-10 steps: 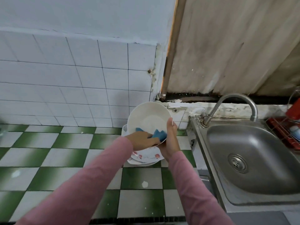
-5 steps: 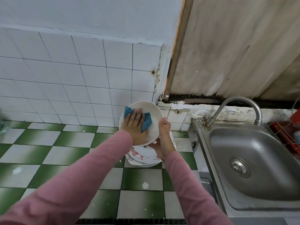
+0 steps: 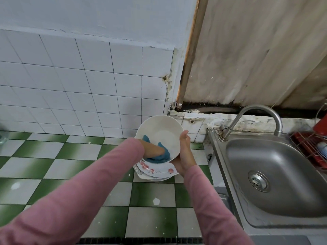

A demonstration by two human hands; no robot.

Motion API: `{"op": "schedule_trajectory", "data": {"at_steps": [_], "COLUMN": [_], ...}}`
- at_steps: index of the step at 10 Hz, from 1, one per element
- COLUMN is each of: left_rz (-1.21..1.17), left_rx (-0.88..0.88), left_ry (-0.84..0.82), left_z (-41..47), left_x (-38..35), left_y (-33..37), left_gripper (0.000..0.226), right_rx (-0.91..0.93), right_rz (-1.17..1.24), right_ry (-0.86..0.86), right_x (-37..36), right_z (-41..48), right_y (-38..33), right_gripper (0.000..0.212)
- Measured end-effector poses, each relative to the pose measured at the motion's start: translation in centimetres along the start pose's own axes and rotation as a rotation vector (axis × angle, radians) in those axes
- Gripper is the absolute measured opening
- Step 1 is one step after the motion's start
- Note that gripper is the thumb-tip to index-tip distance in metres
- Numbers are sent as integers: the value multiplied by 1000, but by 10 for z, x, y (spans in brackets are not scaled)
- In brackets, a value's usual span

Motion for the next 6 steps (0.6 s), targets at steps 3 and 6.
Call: {"op": "schedule_trajectory", "data": {"at_steps": [3, 6], "left_rz": [726, 837], "left_rx": [-420, -291], "left_ry": [564, 325], "left_z": [-4, 6], "left_x": [16, -6], "left_y": [26, 17], "left_gripper": [60, 88], "right_rx": [41, 101], "right_rz": [0, -45], "right_ry": [66, 61], "right_x": [11, 12], "right_z": [3, -3], "right_y": [-12, -24], "right_gripper": [58, 68]}}
Point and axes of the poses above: each hand's wrist, its own z-axis towards the middle knuckle, its own x-axis out of the back of the hand, y = z × x, the point moved 8 cm from there along z, towards the middle knuckle, and after that the axes turned 10 degrees about -z, right-handed, at the moved point
